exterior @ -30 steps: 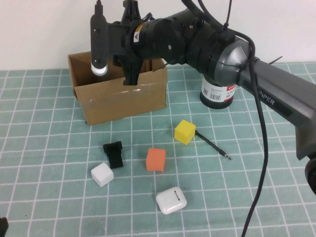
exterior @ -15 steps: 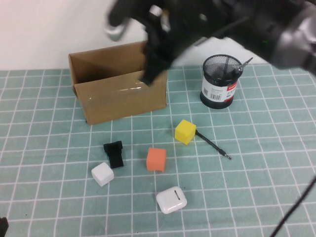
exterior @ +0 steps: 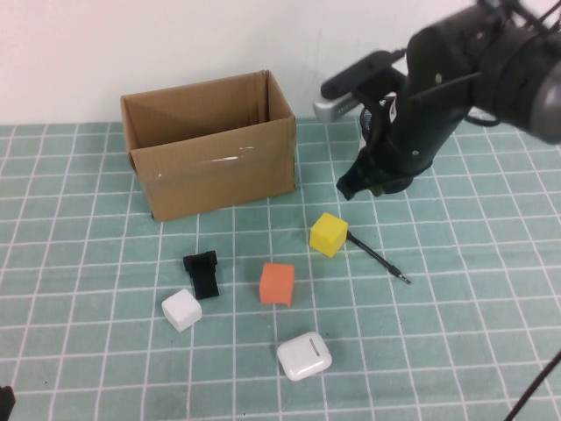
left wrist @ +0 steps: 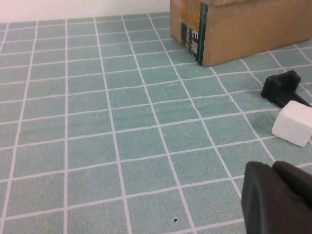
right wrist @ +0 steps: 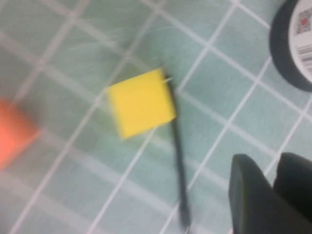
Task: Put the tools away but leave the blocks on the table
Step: Pick up the long Screwdriver from the table
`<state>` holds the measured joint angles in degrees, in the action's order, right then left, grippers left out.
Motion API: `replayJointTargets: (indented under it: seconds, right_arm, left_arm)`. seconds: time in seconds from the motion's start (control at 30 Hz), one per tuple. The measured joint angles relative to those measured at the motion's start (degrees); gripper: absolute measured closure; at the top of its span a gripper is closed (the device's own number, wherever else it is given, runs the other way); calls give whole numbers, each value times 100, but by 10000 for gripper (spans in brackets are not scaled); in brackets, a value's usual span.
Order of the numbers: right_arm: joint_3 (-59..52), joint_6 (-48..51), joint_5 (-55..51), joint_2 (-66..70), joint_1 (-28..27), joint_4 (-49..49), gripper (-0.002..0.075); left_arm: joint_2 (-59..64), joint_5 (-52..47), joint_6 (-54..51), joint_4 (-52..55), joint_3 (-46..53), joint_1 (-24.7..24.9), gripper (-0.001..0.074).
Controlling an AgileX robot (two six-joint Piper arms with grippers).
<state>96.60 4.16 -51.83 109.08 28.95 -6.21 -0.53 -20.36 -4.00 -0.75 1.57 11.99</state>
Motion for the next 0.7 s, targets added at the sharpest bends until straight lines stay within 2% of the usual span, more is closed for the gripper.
replayJointTargets:
  seconds: [0.37,0.7]
  right_arm:
    - [0,363,1271,685,-24,11,645]
    - [0,450,1292,714,48,33,645]
  left_arm:
    - [0,0,0,0,0,0,739]
    - [0,0,0,0,0,0,739]
